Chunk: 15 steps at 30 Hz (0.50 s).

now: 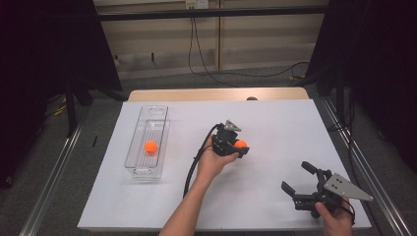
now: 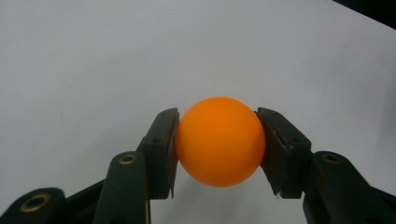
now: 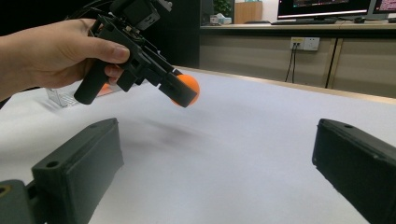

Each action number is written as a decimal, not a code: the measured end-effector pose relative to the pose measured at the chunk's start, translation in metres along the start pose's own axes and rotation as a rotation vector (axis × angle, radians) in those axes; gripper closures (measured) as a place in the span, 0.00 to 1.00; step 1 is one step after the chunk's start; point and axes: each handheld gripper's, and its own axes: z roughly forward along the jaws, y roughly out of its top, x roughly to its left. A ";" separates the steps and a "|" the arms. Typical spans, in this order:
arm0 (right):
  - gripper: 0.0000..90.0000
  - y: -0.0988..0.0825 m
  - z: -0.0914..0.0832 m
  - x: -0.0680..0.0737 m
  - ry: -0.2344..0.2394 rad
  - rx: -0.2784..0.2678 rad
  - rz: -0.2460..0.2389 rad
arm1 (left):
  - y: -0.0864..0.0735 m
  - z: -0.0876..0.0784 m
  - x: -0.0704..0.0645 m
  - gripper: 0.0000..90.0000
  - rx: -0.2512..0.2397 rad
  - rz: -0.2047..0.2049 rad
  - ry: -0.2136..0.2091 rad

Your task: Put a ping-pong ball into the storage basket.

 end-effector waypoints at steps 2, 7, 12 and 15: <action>0.01 0.000 0.000 0.000 0.001 0.000 -0.001 | -0.001 -0.002 0.002 0.57 0.001 -0.004 0.002; 0.01 0.000 0.001 0.000 0.001 0.003 -0.003 | -0.003 -0.007 0.006 0.57 -0.002 -0.011 0.008; 0.01 0.000 0.000 0.000 -0.001 -0.001 -0.002 | -0.008 -0.010 0.009 0.57 0.001 -0.019 0.009; 0.01 0.000 0.000 0.001 -0.001 -0.003 -0.003 | -0.012 -0.012 0.011 0.57 0.010 -0.021 0.012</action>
